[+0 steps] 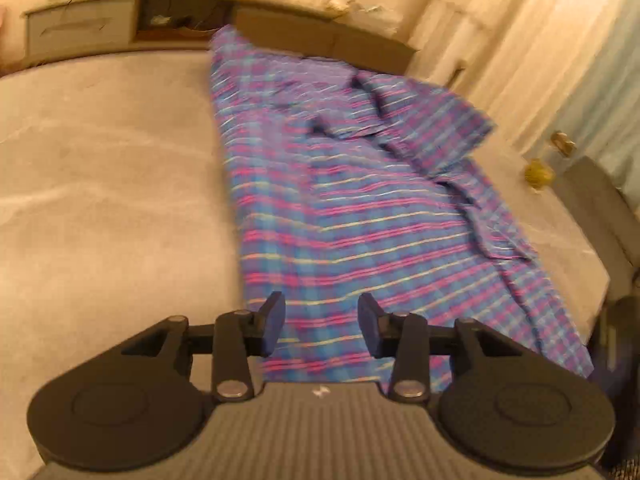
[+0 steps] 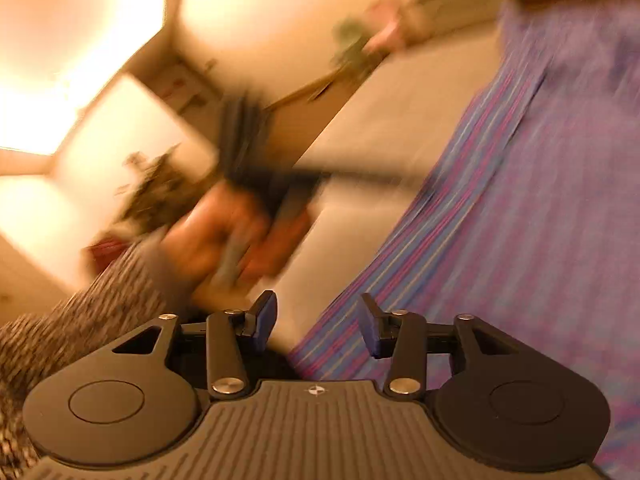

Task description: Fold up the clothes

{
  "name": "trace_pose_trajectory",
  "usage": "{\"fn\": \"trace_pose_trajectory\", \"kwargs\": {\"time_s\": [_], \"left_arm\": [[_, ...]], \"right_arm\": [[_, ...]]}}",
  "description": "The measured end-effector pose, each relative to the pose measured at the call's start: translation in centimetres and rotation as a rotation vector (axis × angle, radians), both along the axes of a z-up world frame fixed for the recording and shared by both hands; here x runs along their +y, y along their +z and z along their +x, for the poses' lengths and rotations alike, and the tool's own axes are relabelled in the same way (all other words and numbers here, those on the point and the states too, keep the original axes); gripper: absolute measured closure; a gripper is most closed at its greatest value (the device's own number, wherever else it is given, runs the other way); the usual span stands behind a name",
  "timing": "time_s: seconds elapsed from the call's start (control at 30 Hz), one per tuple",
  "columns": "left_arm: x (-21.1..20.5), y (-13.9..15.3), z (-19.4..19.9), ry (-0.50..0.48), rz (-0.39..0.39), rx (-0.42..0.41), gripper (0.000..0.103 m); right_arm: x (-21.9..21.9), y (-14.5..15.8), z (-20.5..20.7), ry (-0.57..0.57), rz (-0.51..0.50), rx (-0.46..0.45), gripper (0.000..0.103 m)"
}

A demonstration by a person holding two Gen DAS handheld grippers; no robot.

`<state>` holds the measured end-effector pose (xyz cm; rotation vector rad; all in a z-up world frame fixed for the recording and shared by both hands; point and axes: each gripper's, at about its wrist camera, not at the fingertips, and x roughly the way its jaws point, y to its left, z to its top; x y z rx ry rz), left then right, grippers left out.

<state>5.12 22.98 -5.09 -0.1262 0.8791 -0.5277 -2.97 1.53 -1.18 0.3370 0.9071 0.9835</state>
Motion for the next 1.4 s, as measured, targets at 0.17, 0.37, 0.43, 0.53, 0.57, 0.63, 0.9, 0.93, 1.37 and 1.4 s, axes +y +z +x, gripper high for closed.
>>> {"fn": "trace_pose_trajectory", "kwargs": {"time_s": [0.17, 0.37, 0.43, 0.53, 0.57, 0.63, 0.9, 0.93, 1.37, 1.4], "left_arm": [[-1.0, -0.8, -0.2, -0.010, -0.072, -0.040, 0.064], [-2.6, -1.5, 1.4, -0.059, 0.009, -0.040, 0.064], [-2.6, -2.0, 1.7, -0.052, 0.048, -0.032, 0.064], [-2.2, -2.7, 2.0, -0.056, 0.076, -0.007, 0.064], [-2.2, -2.9, 2.1, -0.060, 0.084, -0.001, 0.064], [-2.2, -2.9, 1.9, -0.076, 0.094, -0.005, 0.064], [-3.3, -2.7, 2.4, -0.145, 0.120, -0.018, 0.064], [-3.3, -2.6, 2.6, -0.140, 0.123, -0.019, 0.064], [-1.1, 1.6, 4.1, 0.097, -0.073, -0.083, 0.060], [-1.2, 1.6, 4.4, 0.111, -0.090, -0.076, 0.060]], "right_arm": [[-1.9, 4.7, 6.9, -0.188, -0.165, -0.211, 0.031], [0.8, 3.2, 18.6, -0.340, -0.389, -0.335, 0.033], [3.2, 0.5, 23.0, -0.342, -0.470, -0.366, 0.034], [6.6, -2.9, 28.1, -0.329, -0.552, -0.386, 0.047], [7.8, -4.4, 29.8, -0.328, -0.585, -0.372, 0.061], [10.3, -7.2, 33.3, -0.326, -0.650, -0.344, 0.072], [14.1, -9.9, 39.4, -0.295, -0.582, -0.291, 0.078], [14.2, -9.9, 40.0, -0.287, -0.569, -0.283, 0.077], [-1.5, -4.8, 24.1, -0.399, -0.658, -0.448, 0.012], [-2.1, -5.5, 22.8, -0.389, -0.695, -0.457, 0.012]]}}
